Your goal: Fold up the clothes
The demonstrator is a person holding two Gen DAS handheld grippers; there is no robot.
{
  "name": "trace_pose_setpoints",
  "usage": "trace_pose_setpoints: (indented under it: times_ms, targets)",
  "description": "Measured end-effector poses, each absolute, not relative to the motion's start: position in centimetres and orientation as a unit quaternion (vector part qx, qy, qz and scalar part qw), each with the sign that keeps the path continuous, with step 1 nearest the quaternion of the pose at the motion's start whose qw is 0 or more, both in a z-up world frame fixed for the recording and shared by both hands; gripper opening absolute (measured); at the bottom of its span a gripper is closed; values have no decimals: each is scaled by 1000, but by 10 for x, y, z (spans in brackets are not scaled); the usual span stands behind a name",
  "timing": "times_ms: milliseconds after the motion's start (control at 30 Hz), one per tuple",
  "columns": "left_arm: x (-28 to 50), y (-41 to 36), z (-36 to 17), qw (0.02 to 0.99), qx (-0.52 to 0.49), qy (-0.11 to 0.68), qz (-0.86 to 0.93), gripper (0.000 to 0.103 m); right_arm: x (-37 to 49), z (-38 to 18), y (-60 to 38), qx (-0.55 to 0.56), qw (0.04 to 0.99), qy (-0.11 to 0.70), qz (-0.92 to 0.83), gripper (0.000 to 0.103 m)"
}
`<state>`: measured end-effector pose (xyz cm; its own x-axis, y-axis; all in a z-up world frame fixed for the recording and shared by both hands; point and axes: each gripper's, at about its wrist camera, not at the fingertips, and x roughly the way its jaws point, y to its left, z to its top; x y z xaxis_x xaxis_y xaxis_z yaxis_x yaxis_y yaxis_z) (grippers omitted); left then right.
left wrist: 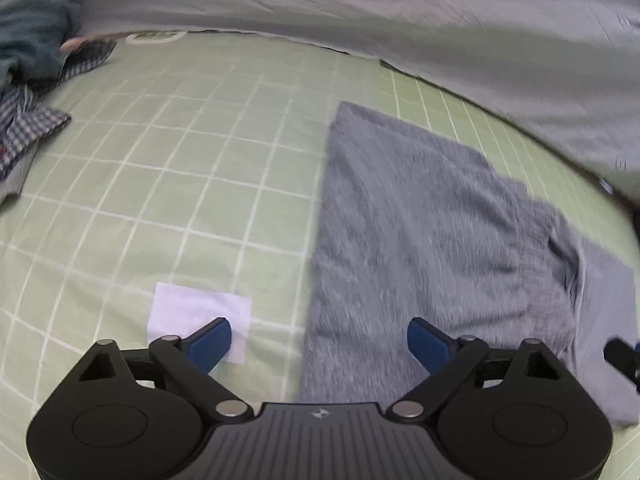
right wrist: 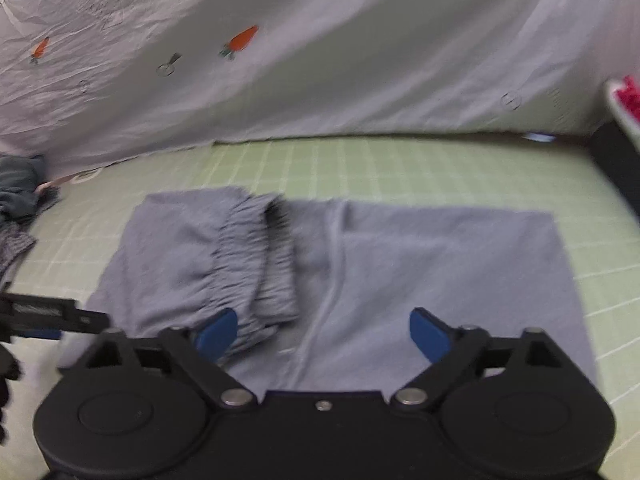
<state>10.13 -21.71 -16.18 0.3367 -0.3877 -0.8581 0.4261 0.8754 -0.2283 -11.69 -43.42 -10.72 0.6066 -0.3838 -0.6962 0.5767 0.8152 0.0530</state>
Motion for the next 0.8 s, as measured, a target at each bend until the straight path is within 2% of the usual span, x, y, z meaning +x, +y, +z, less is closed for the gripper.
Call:
trace_pose_setpoints:
  times_ms: [67, 133, 167, 233, 300, 467, 600, 800]
  targets:
    - [103, -219, -161, 817, 14, 520, -251, 87, -122, -108, -444, 139, 880, 351, -289, 94]
    - [103, -222, -161, 815, 12, 519, -256, 79, -130, -109, -457, 158, 870, 352, -307, 94]
    - [103, -224, -161, 815, 11, 519, -258, 60, -135, -110, -462, 164, 867, 351, -315, 94]
    - [104, -227, -160, 814, 9, 519, -263, 49, -144, -111, -472, 176, 859, 349, -331, 94]
    - [105, -230, -160, 812, 7, 518, -267, 11, -154, -112, -482, 188, 851, 347, -347, 94]
    - [103, -238, -152, 816, -3, 509, -272, 6, -184, -115, -507, 215, 834, 338, -380, 94]
    - [91, -251, -122, 828, -33, 483, -284, 5, -210, -118, -532, 233, 824, 332, -395, 94]
    - [50, -323, -76, 828, -28, 432, -357, 4, -249, -123, -572, 262, 810, 322, -415, 94]
